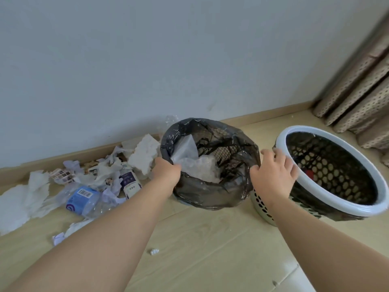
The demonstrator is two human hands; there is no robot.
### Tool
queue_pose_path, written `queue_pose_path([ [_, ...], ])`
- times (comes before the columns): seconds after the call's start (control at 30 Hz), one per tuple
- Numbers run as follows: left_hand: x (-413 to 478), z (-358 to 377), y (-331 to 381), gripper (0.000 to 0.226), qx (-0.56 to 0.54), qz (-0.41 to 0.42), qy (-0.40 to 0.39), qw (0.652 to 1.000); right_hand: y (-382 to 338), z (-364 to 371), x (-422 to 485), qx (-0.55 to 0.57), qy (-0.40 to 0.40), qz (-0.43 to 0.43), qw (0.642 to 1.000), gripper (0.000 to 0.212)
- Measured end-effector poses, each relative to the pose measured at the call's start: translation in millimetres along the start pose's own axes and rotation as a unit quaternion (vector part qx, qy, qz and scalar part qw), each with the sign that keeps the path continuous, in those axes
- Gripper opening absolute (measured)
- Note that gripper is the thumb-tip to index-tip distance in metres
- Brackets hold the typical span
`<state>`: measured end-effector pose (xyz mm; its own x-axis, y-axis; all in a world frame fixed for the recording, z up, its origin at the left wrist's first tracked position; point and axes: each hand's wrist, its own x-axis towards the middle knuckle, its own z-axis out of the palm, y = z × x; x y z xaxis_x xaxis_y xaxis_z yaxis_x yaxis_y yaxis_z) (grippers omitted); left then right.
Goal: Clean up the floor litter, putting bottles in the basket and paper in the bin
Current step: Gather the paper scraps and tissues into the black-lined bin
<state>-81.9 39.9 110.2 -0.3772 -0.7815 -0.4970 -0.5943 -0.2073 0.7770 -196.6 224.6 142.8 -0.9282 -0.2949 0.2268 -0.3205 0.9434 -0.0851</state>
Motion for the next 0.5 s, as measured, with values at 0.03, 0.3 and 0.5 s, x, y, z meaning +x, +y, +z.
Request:
queue_pose_path([
  [0.03, 1.0, 2.3, 0.4, 0.044, -0.004, 0.001, 0.012, 1.0, 10.5, -1.0, 3.8, -0.027, -0.016, 0.04, 0.999, 0.053],
  [0.3, 5.7, -1.1, 1.7, 0.036, -0.056, 0.01, 0.028, 0.998, 21.2, -11.7, 23.7, -0.002, -0.099, 0.063, 0.993, 0.028],
  [0.5, 35.5, -31.1, 10.3, 0.039, -0.09, 0.015, 0.045, 0.995, -19.8, -26.1, 31.4, 0.101, -0.147, -0.006, 0.984, 0.028],
])
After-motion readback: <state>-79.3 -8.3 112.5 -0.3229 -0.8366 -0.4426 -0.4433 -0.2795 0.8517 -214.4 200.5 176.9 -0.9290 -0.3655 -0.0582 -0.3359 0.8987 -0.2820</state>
